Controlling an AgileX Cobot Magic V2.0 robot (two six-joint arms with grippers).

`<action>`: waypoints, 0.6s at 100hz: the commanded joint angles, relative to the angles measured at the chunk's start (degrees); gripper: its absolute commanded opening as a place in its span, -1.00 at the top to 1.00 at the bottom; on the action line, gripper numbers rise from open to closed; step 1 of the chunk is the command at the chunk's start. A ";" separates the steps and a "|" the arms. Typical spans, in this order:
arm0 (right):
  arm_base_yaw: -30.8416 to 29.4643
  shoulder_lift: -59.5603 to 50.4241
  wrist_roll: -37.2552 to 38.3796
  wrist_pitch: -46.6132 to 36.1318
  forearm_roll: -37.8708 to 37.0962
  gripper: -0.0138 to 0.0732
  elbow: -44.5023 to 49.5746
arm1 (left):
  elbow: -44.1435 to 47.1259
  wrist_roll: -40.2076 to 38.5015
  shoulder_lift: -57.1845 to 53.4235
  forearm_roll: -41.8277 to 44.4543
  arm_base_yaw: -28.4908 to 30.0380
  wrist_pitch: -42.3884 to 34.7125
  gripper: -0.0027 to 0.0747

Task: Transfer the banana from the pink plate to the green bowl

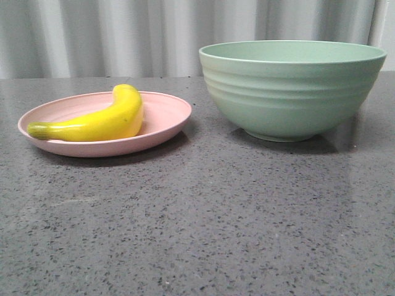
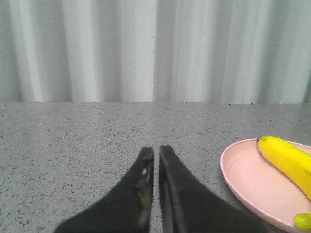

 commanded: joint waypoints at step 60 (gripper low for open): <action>-0.28 6.13 0.01 -2.11 6.36 0.86 -5.54 | -5.24 -0.40 9.90 -0.71 -0.11 -15.25 -0.09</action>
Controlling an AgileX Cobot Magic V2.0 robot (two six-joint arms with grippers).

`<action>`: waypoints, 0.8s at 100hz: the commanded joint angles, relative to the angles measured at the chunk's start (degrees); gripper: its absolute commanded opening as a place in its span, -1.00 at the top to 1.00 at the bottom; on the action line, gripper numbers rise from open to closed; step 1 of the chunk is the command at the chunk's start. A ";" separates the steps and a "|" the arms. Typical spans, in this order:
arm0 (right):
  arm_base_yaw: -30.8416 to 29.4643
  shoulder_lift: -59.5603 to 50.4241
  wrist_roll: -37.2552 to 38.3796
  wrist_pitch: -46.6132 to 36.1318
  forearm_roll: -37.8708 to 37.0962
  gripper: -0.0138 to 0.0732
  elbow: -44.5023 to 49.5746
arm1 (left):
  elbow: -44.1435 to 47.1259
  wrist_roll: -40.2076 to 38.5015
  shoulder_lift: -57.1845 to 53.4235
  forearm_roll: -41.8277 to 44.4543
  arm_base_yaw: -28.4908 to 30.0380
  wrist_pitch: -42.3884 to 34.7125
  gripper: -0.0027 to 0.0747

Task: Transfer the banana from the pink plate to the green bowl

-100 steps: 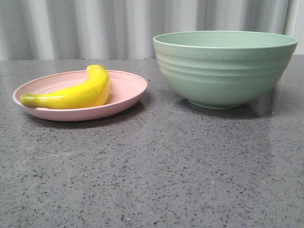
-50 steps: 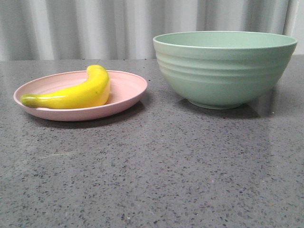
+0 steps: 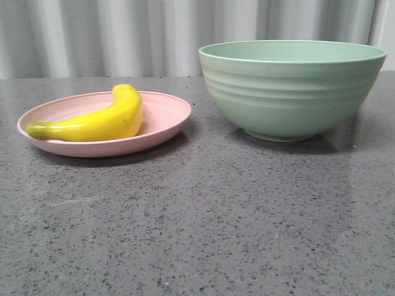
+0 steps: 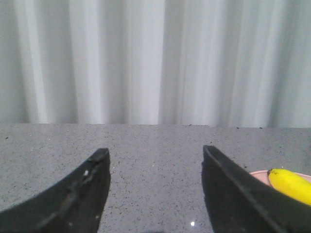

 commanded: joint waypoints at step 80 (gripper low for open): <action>-0.28 0.88 0.01 -1.45 -0.24 0.86 -1.96 | -25.03 0.73 33.97 -0.14 -23.47 7.31 -0.08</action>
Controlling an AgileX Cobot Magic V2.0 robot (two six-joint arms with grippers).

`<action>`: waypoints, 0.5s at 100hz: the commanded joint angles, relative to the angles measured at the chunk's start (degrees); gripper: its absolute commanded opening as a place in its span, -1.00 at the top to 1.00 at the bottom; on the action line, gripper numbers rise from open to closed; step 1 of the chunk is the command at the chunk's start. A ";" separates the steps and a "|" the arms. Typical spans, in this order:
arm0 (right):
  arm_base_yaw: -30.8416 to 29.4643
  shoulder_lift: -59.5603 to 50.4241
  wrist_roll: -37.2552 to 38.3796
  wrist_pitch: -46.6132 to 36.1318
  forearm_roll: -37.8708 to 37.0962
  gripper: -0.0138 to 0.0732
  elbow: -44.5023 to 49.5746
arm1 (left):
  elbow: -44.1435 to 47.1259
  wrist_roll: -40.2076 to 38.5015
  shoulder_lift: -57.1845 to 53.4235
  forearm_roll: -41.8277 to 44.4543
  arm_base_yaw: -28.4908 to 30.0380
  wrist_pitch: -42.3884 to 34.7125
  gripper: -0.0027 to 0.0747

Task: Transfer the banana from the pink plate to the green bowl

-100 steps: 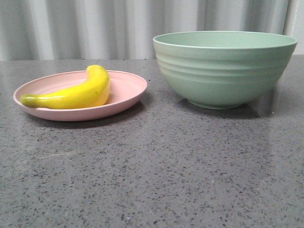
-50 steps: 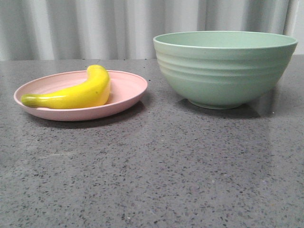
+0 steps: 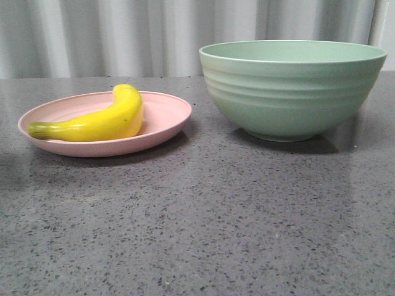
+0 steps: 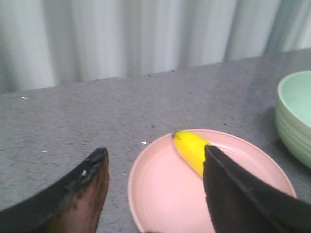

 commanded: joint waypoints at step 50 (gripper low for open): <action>-0.28 0.88 -0.03 -3.57 -0.24 0.86 -1.96 | -20.78 0.11 25.14 -7.85 -9.61 20.62 -0.32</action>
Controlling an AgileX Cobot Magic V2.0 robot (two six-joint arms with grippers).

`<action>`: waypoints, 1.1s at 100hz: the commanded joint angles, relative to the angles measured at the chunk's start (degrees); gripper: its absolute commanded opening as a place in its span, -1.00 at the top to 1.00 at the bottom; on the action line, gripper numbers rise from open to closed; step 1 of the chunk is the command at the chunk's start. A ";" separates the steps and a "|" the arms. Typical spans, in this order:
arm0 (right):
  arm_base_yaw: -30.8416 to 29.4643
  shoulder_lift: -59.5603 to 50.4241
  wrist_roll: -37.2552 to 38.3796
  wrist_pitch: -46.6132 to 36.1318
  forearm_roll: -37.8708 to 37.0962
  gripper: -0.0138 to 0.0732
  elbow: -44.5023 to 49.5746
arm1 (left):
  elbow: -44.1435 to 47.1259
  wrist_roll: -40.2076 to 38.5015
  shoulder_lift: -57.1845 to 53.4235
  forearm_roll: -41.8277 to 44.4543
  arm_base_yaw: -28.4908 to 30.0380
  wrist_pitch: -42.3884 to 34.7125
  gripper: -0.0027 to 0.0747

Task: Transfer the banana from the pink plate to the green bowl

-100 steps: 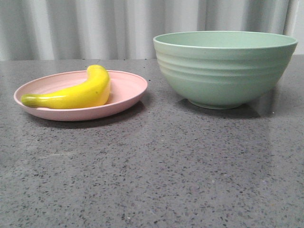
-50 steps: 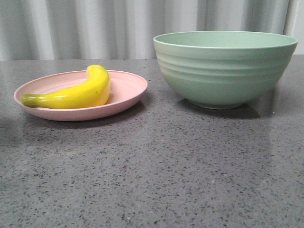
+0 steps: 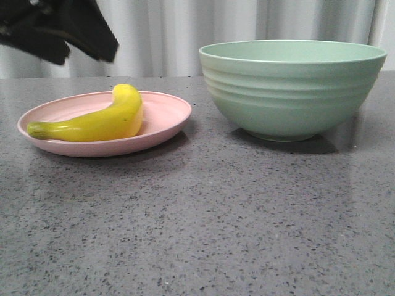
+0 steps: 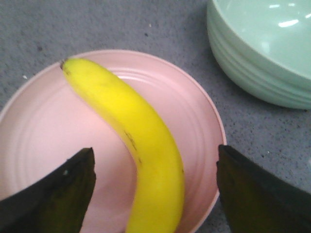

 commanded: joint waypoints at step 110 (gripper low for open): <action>-0.28 0.88 -0.15 -4.17 -0.24 0.86 -1.96 | -6.19 -0.02 9.87 -0.95 -0.07 4.83 -0.05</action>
